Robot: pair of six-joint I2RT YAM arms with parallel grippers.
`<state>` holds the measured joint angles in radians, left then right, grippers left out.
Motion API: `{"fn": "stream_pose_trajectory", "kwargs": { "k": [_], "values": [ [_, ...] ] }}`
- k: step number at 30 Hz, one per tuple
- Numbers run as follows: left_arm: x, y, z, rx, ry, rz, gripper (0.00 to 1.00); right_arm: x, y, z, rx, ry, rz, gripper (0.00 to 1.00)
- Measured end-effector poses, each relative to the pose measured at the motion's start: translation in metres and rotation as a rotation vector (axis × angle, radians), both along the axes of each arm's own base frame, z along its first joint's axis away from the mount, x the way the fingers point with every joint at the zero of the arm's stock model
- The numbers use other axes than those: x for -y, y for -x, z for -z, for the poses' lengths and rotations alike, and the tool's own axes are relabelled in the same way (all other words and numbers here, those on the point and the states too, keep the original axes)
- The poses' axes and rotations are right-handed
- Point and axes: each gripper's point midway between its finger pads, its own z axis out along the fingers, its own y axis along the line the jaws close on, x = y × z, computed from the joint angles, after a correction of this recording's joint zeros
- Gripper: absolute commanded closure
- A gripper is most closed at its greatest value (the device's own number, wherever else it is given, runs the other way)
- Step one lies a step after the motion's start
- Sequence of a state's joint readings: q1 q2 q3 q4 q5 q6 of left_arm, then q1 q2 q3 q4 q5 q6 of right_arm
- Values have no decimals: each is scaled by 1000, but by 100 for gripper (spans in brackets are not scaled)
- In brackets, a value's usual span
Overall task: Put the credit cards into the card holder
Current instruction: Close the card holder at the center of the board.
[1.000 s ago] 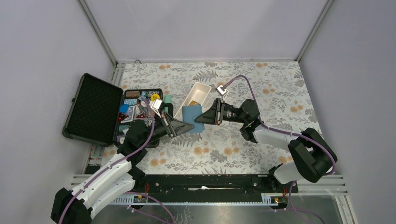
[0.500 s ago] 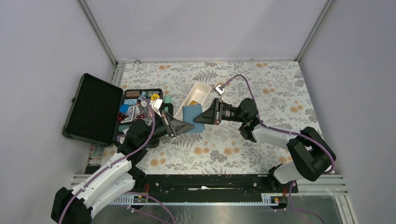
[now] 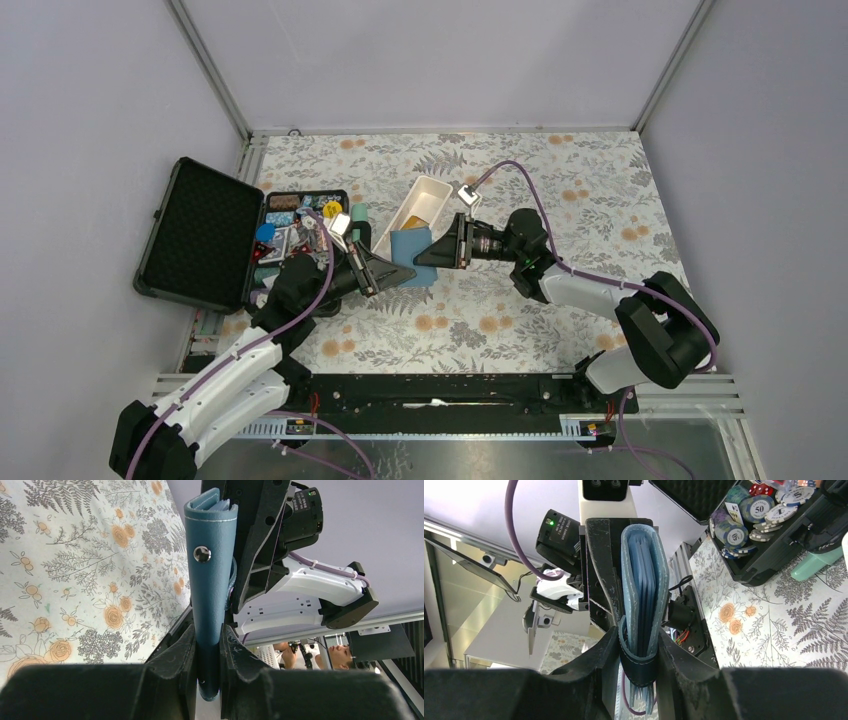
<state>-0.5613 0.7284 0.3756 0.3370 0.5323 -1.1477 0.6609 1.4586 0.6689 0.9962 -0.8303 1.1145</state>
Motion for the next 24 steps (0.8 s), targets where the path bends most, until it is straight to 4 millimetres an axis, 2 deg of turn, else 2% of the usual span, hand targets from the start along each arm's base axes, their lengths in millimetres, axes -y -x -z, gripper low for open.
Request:
{"fn": "stream_pose_trajectory", "kwargs": {
  "k": [8, 24],
  "values": [
    [-2, 1, 6, -11, -24, -4, 100, 0, 2, 8, 22, 40, 5, 100],
    [-6, 11, 0, 25, -20, 22, 100, 3, 15, 3, 124, 52, 28, 100]
  ]
}}
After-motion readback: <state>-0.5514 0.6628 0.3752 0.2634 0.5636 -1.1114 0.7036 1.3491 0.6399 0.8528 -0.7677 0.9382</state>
